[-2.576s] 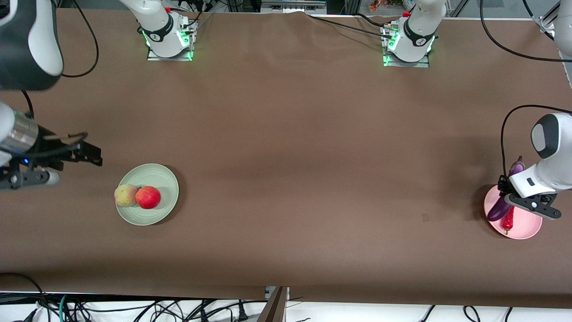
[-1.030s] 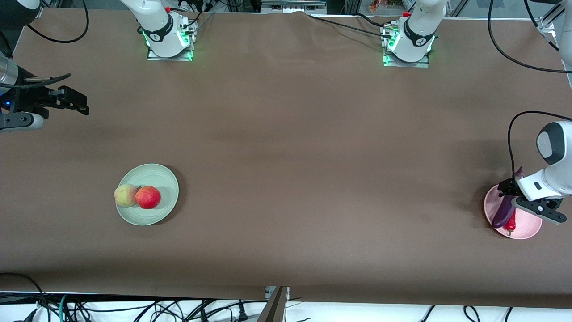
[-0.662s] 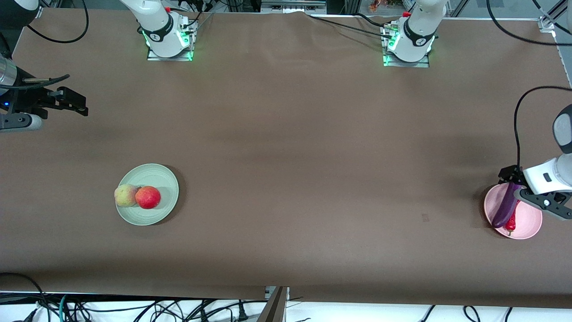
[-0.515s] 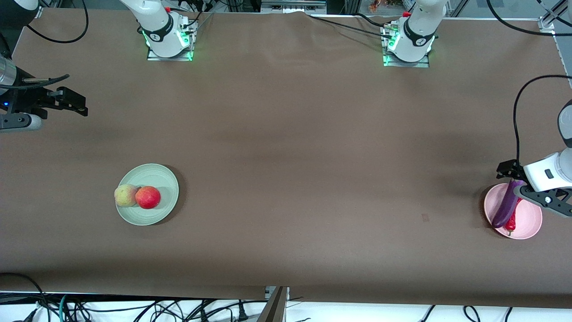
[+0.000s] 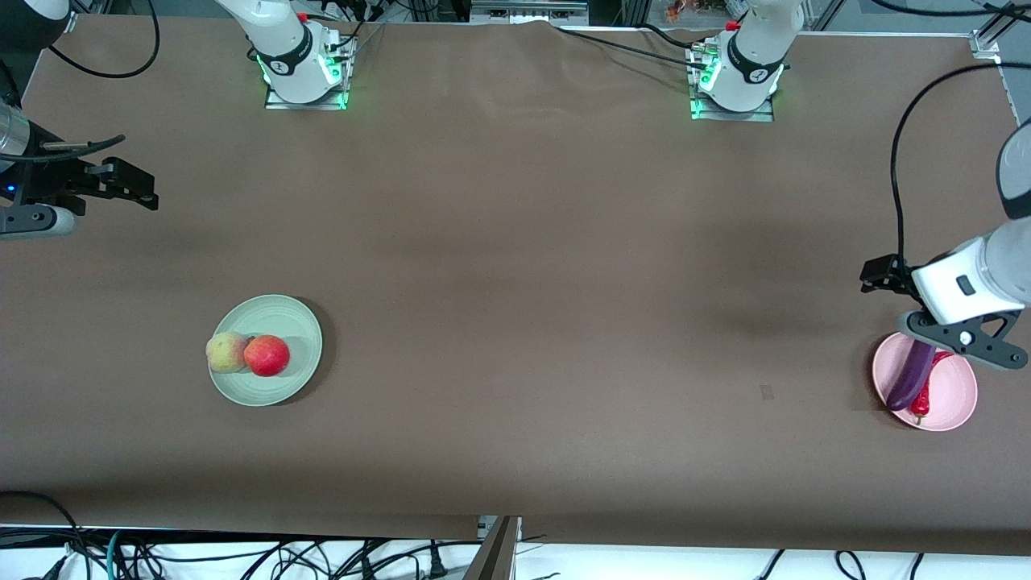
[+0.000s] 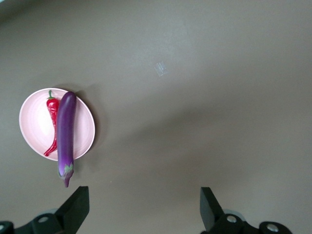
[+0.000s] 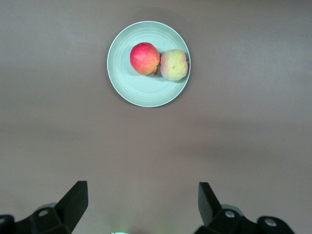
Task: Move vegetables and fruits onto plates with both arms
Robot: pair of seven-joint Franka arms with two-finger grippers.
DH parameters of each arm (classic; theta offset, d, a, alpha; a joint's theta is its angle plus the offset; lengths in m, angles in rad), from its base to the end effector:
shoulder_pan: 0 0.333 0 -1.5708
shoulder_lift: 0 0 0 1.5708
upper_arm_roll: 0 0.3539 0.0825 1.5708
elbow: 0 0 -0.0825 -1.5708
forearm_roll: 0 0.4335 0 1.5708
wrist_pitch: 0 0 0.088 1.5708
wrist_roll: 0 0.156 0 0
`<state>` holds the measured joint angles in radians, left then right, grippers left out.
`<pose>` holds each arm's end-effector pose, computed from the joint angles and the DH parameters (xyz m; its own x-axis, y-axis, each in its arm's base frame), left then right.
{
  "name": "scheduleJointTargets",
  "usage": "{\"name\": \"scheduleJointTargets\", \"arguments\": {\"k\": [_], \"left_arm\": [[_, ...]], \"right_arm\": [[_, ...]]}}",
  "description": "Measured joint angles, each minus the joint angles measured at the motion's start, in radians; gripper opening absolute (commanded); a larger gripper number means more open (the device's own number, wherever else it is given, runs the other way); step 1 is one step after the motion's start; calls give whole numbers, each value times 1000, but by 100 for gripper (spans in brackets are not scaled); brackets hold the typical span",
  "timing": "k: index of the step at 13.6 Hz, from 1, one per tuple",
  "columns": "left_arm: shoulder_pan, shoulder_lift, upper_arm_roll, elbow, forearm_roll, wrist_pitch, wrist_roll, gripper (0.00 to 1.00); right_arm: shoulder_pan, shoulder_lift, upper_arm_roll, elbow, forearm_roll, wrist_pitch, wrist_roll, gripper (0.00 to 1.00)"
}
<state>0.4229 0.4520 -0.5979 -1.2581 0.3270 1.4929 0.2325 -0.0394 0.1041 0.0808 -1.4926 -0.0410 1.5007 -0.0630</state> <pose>0.7180 0.0069 0.5058 0.9198 -0.3593 -0.1580 -0.3698 -0.9281 -0.0425 0.6267 0.0169 0.5842 0.9901 0.1015 -0.0973 0.1045 -0.9942 0.0265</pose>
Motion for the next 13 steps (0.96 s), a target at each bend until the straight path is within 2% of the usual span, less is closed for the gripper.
{"name": "scheduleJointTargets", "arguments": {"k": [3, 5, 6, 10, 13], "left_arm": [[-181, -118, 298, -11, -241, -15, -86, 100], [-261, -198, 436, -75, -309, -20, -127, 100], [-289, -239, 473, -125, -314, -4, -138, 100], [-378, -408, 547, -386, -315, 172, -187, 100], [-410, -468, 582, -468, -315, 197, -194, 100]], "right_arm": [[0, 1, -1, 0, 0, 0, 0, 100], [0, 1, -1, 1, 0, 0, 0, 100], [0, 1, -2, 1, 0, 0, 0, 100], [0, 1, -2, 1, 0, 1, 0, 100], [0, 1, -2, 1, 0, 1, 0, 100]]}}
